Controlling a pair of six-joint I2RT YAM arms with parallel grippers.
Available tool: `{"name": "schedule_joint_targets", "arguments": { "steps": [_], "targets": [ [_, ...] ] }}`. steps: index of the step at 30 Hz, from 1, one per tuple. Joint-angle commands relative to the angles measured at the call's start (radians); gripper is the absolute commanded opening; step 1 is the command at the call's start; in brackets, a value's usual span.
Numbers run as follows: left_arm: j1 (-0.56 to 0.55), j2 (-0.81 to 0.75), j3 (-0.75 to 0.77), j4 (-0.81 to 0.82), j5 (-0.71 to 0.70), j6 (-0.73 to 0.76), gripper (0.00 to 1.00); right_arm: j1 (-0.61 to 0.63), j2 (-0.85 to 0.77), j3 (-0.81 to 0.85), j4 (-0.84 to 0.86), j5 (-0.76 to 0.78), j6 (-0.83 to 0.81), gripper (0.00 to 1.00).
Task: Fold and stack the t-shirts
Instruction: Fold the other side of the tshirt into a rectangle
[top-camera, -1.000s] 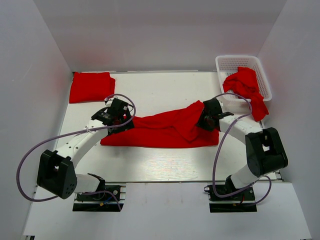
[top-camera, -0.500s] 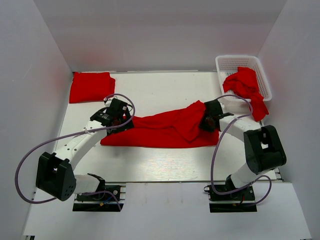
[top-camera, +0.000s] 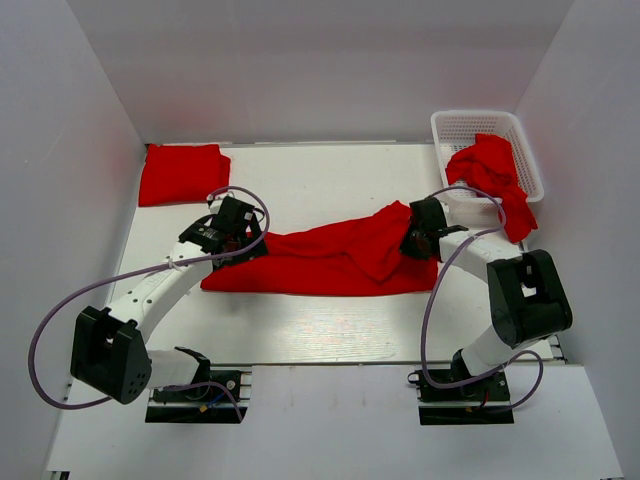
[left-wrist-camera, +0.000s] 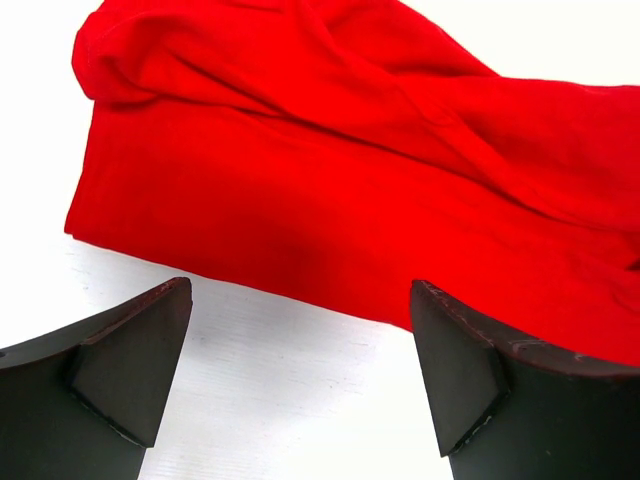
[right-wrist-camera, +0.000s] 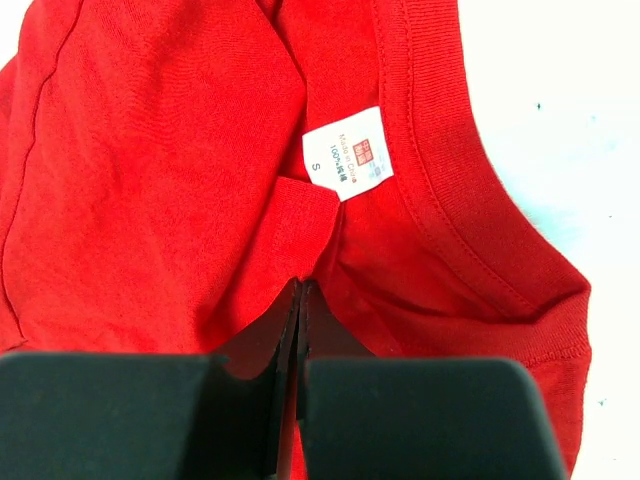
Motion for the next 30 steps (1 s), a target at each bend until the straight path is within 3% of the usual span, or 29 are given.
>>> {"name": "schedule_joint_targets", "arguments": {
  "steps": [1, 11, 22, 30],
  "targets": [
    [0.003, -0.032, 0.016, 0.024, -0.003, -0.008, 1.00, -0.003, -0.026, -0.015, 0.014, 0.012, -0.021, 0.00],
    [0.003, -0.041, -0.015, 0.047, 0.015, -0.008, 1.00, 0.002, -0.199, -0.093, -0.063, 0.055, 0.003, 0.00],
    [0.003, -0.023, -0.045, 0.096, 0.083, -0.008, 1.00, 0.008, -0.358, -0.209, -0.091, 0.004, 0.166, 0.00],
    [0.003, -0.023, -0.054, 0.096, 0.083, -0.008, 1.00, 0.010, -0.360, -0.237, -0.103, 0.010, 0.188, 0.00]
  ]
}}
